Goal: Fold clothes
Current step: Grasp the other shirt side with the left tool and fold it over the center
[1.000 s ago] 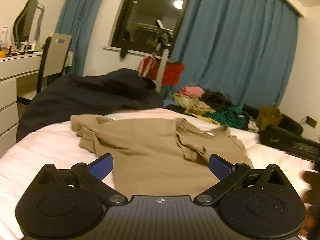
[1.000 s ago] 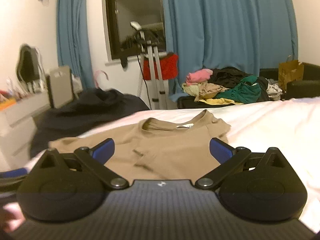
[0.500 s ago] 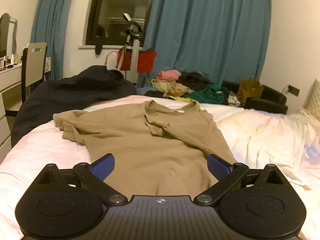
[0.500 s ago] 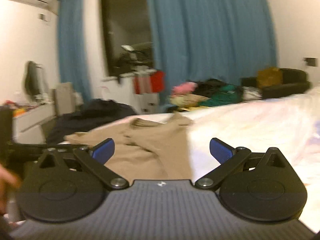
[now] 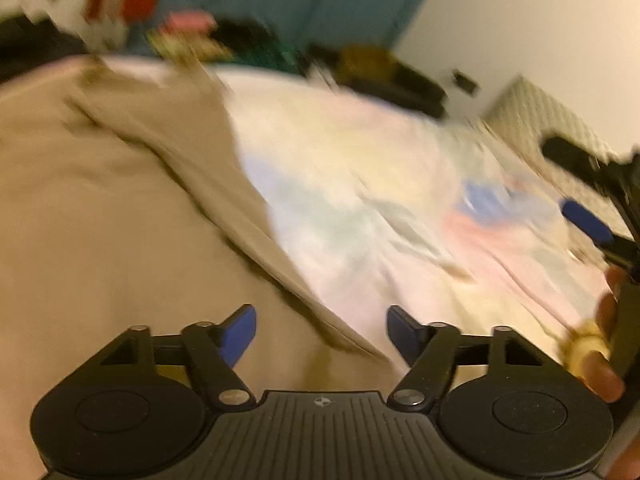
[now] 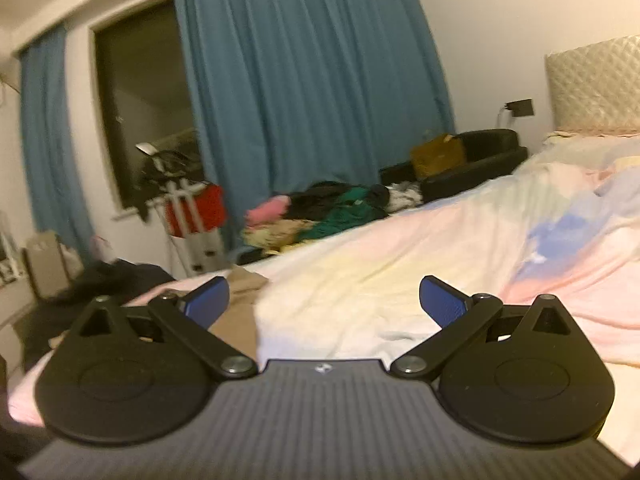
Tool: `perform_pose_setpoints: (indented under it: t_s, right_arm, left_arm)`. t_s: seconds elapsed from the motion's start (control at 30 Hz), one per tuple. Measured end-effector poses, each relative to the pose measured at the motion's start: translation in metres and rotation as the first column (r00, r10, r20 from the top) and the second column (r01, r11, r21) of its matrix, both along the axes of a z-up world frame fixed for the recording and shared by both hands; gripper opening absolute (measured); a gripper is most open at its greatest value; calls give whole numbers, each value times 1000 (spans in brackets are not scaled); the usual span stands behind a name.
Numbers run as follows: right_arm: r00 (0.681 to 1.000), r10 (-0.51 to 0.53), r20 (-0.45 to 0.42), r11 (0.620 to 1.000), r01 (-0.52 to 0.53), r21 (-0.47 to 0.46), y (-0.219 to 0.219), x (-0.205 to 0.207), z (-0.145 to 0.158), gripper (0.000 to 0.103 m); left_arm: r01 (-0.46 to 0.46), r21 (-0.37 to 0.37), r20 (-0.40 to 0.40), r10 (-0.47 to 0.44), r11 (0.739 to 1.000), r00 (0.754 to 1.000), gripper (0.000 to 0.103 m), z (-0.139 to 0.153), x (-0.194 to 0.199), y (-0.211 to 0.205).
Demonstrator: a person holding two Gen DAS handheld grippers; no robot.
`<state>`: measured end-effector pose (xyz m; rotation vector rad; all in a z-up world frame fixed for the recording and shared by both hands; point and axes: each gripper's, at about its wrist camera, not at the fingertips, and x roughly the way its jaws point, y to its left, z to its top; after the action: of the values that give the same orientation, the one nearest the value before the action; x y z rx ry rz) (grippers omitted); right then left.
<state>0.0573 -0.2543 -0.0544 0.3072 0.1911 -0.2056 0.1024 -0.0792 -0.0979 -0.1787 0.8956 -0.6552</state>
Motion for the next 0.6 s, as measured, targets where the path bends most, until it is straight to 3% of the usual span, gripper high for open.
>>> perform_pose_setpoints:
  t_s: [0.1,0.17,0.2,0.27,0.3,0.33,0.47,0.6]
  right_arm:
    - [999,-43,-28,998,44,54,-13,7,-8,103]
    - [997,-62,-35,994,64,88,-21,10,-14,103]
    - [997,-69,-38,992,73,105,-25,11,-17,103]
    - [995,-83,-45,986,89,139,-33,14,-23,103]
    - [995,-86,-50,983,93,157,-36,15,-25,103]
    - [995,-85,-56,980,93,177,-39,16,-28,103]
    - [994,-78,-74,964,95,248,-47,20,-36,103]
    - [995,-74,-73,965,90,246,-44,19,-35,103]
  left_arm:
    - [16,-36,-108,-19,999,994,52,-26,8,-24]
    - [25,-35,-142,-30,999,989,51,-39,10,-36]
    - [33,-26,-153,-36,999,988,46,-45,11,-42]
    - [37,9,-143,-36,999,989,29,-50,11,-45]
    - [37,12,-137,-35,999,990,10,-50,11,-43]
    - [36,15,-131,-34,999,991,7,-51,12,-41]
    - [7,-108,-169,-25,994,985,6,-26,14,-8]
    - [-32,-224,-211,-17,974,977,5,6,9,43]
